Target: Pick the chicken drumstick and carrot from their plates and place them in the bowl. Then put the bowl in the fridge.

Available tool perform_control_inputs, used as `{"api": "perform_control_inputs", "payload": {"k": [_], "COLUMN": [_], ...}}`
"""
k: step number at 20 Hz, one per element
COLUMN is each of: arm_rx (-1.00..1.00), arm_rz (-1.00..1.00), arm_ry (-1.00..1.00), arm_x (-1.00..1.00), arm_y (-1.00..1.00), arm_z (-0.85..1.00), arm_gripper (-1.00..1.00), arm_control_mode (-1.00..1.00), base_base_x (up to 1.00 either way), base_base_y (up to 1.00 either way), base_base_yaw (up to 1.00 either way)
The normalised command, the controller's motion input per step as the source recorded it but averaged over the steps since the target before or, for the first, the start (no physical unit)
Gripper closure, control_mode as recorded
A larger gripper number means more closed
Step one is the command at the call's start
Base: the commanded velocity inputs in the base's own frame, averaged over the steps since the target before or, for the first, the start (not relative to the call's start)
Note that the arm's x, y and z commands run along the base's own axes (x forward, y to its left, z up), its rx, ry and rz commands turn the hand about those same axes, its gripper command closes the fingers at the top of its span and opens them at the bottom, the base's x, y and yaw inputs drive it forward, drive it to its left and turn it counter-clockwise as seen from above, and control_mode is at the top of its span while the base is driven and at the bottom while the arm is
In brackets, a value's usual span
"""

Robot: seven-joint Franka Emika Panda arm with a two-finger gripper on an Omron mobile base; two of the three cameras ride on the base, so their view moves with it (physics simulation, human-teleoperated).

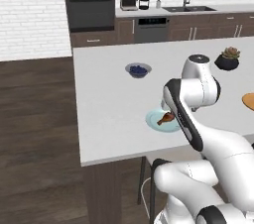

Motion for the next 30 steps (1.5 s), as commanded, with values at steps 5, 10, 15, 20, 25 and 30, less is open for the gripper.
{"api": "perform_control_inputs", "payload": {"k": [5,10,15,20,25,30], "arm_rx": [0.0,0.02,0.11,0.16,0.02,-0.01], "arm_rz": [-0.14,-0.3,-0.32,-0.08,-0.02,0.0], "arm_ry": [0.0,0.0,0.0,0.1,0.08,0.0], "arm_x": [0.29,0.73,0.76,0.81,0.61,0.39], "arm_y": [-0.02,0.01,0.0,-0.33,-0.15,-0.05], "arm_z": [-0.32,-0.48,-0.55,-0.18,-0.23,-0.55], "arm_gripper": [-1.0,-1.0,-1.0,-1.0,-1.0,-1.0], "arm_control_mode": [-1.0,-1.0,-1.0,-1.0,-1.0,-1.0], "base_base_x": [0.06,0.0,0.0,0.0,0.0,0.0], "base_base_y": [0.0,0.0,0.0,0.0,0.0,0.0], "base_base_yaw": [-0.01,0.0,0.0,0.0,0.0,0.0]}}
